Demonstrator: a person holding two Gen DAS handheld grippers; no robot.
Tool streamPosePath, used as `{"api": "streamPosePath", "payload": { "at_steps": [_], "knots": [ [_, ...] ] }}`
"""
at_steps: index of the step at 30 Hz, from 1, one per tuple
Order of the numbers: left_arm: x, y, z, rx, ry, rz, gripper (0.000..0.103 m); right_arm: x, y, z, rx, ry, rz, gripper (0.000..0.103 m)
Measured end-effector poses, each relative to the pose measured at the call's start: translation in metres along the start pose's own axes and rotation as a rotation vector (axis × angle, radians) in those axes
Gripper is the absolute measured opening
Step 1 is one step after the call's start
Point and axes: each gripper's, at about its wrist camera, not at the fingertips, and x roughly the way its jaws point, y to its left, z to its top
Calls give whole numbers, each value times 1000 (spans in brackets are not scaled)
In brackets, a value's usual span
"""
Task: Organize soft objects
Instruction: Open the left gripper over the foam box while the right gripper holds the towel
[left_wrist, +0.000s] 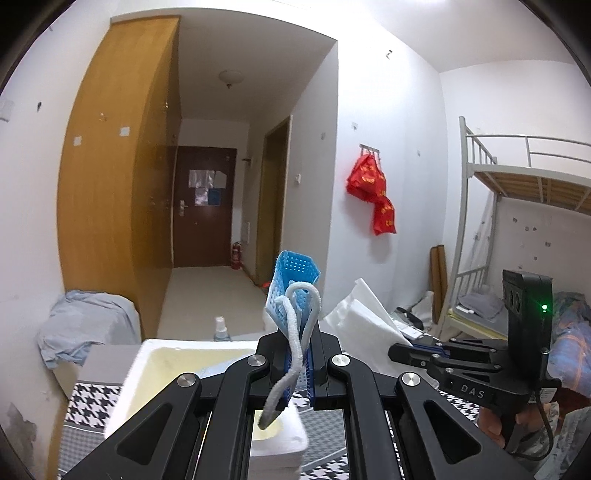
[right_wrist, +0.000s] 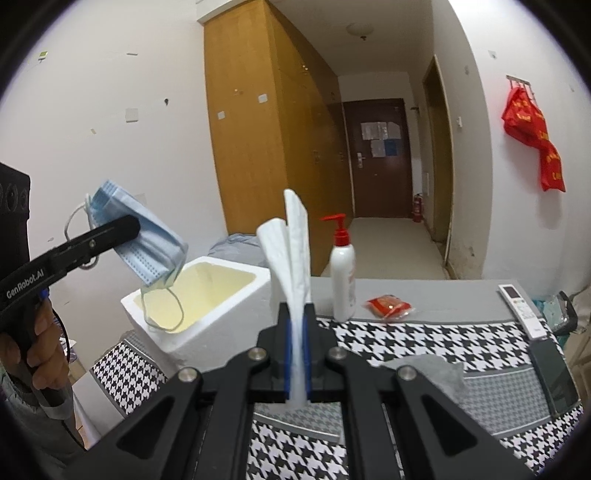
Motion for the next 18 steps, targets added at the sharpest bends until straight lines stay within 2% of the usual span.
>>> {"api": "streamPosePath", "payload": {
  "at_steps": [8,13,18],
  "knots": [
    [6,14,-3,-1,18,41,6,6,11,2,-24,4,33,7],
    [19,24,-11,-13,55,84,6,10,11,0,-19,10,40,7],
    [37,36,-19,-47,124,120,6,16,10,-2,-11,26,37,7]
  ]
}}
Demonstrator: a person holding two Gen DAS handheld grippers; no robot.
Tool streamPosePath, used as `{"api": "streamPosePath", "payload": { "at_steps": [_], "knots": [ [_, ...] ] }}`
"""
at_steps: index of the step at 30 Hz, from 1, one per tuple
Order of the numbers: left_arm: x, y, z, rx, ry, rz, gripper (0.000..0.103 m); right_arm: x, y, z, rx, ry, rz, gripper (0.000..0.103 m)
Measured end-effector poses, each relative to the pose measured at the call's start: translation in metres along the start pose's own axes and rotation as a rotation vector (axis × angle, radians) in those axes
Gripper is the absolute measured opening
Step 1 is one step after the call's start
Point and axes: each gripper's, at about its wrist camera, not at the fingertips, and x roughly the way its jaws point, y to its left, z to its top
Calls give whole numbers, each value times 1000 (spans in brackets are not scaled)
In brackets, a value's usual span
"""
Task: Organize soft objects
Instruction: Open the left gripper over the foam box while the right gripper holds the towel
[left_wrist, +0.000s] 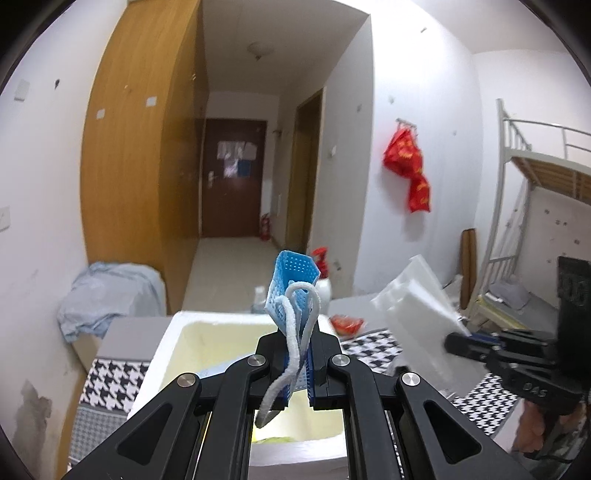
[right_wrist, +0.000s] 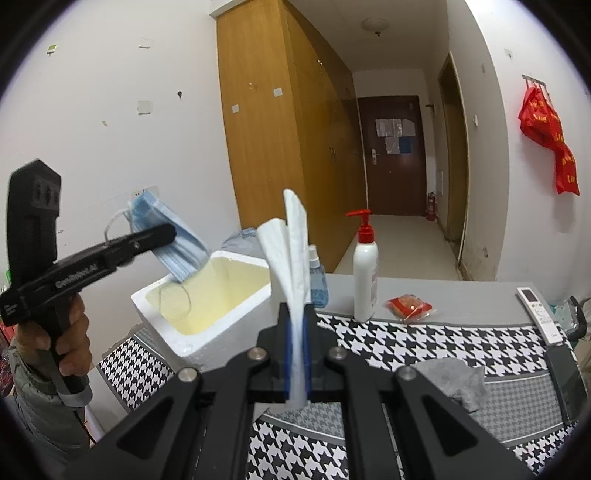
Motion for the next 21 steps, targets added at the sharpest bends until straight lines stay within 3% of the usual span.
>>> {"api": "streamPosePath", "payload": {
  "at_steps": [10,13,14,15,17,20,21],
  "knots": [
    [16,10,-3,-15,55,56,7,5,3,1,-3,12,4,7],
    [19,11,-4,-4,67,52,12,5,4,1,-6,10,1,7],
    [20,11,-4,-2,70,51,27,5,5,1,-6,8,1,7],
    [21,11,-5,1,75,51,48,4,5,2,-6,7,2,7],
    [22,12,-8,-2,81,67,71,5,5,1,-5,8,-2,7],
    [24,10,-9,14,96,68,74,6,5,1,-3,14,-5,7],
    [24,10,-9,17,99,64,79,6,6,1,-3,14,-8,7]
  ]
}}
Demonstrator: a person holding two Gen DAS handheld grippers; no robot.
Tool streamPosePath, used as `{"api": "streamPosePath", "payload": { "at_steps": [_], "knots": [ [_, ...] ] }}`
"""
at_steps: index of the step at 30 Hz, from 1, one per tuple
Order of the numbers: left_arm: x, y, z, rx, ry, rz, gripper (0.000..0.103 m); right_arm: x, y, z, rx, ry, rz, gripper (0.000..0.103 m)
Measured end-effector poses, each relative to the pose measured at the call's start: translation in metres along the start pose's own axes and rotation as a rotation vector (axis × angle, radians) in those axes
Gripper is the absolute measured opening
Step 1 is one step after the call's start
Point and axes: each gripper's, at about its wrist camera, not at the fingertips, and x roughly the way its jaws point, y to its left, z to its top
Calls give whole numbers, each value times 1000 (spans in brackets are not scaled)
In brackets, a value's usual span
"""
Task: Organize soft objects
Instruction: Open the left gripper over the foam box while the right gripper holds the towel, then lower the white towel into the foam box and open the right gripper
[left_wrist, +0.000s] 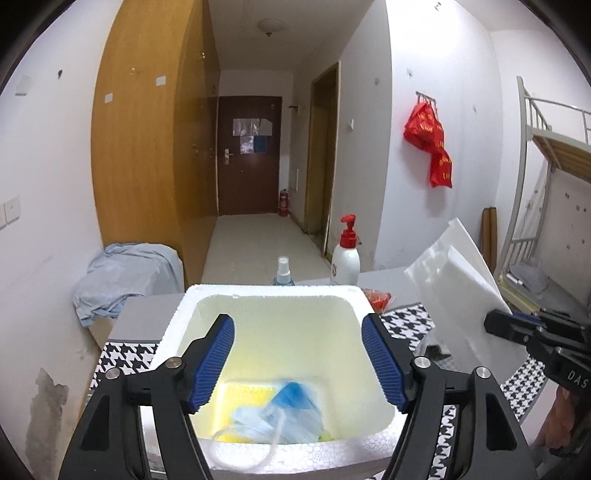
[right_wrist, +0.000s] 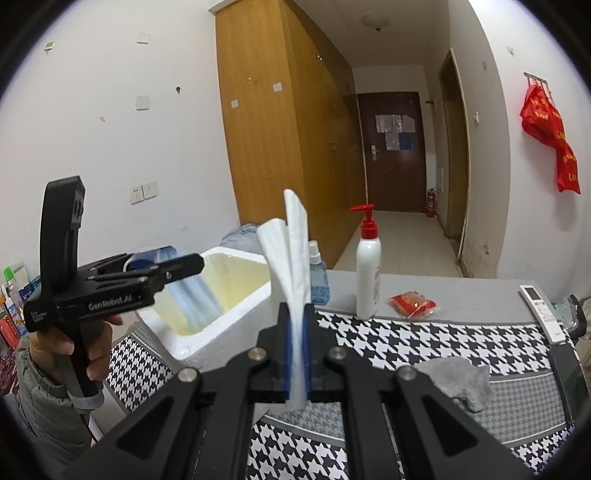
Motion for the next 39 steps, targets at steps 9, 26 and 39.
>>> {"api": "streamPosePath", "payload": {
  "at_steps": [9,26,39],
  "knots": [
    [-10,5,3,-22,-45,10,102,0,1,1,0,-4,-7,7],
    [-49,28,-1,-60,-109,105,102,10,29,19,-41,-8,57,7],
    [-66,44,-17,-90,-129,166,102,19,58,33,-69,-10,126,7]
  ]
}}
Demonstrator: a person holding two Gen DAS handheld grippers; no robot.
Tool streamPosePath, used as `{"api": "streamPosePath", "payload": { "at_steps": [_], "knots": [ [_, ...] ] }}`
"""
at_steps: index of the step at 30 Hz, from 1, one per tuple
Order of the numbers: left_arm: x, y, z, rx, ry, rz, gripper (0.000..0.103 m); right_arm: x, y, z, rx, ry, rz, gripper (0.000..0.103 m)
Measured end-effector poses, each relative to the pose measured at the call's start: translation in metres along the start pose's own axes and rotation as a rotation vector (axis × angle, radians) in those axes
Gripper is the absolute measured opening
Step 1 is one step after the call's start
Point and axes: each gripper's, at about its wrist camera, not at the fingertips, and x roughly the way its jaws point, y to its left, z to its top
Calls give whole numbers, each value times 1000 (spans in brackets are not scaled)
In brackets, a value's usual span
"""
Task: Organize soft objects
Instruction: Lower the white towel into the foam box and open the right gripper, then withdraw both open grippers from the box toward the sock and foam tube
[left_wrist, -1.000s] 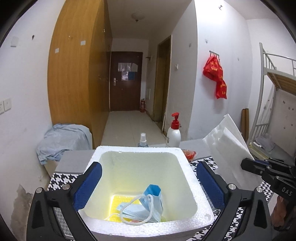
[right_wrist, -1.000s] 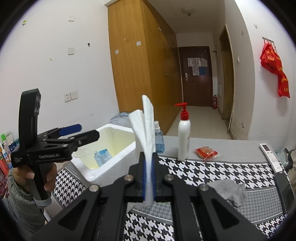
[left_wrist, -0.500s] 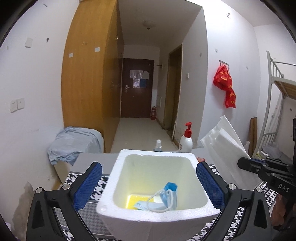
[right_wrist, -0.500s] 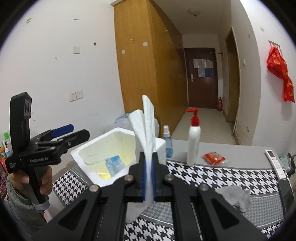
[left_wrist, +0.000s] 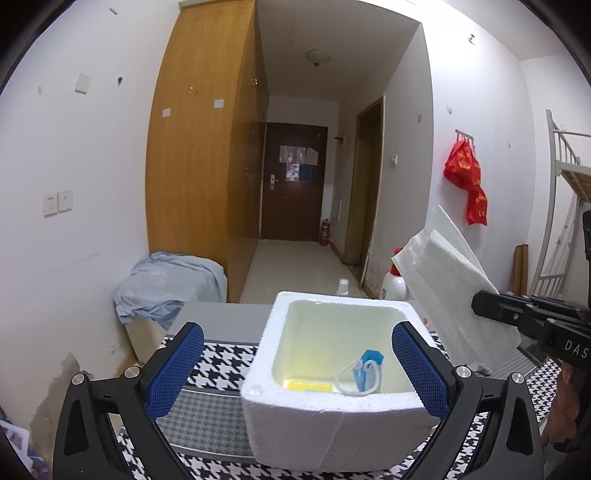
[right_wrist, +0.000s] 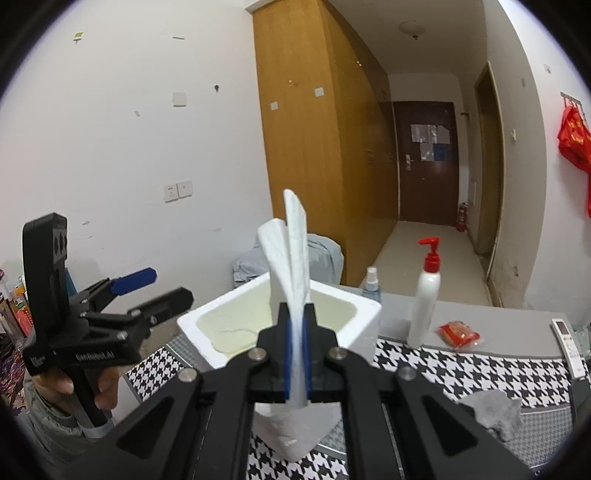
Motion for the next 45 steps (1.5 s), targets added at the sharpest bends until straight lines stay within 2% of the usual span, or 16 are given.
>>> {"api": "streamPosePath", "payload": {
  "at_steps": [11,32,34,39,41,45],
  "knots": [
    [-13,10,-8,-26,-7,17,102,23,10,6,-4,35,9,7],
    [-10,29,-19,-52,11,36,102,73,24,-1,-37,148,-4,8],
    [-9,30,-21,-56,17,34,102,77,24,-3,-38,161,2,13],
    [-9,32,-21,-61,20,37,102,79,24,-3,-33,157,3,67],
    [-9,32,-22,-62,22,36,102,76,23,-1,-23,146,1,74],
    [-11,30,-21,-58,20,32,102,71,24,0,-29,140,6,76]
  ]
}}
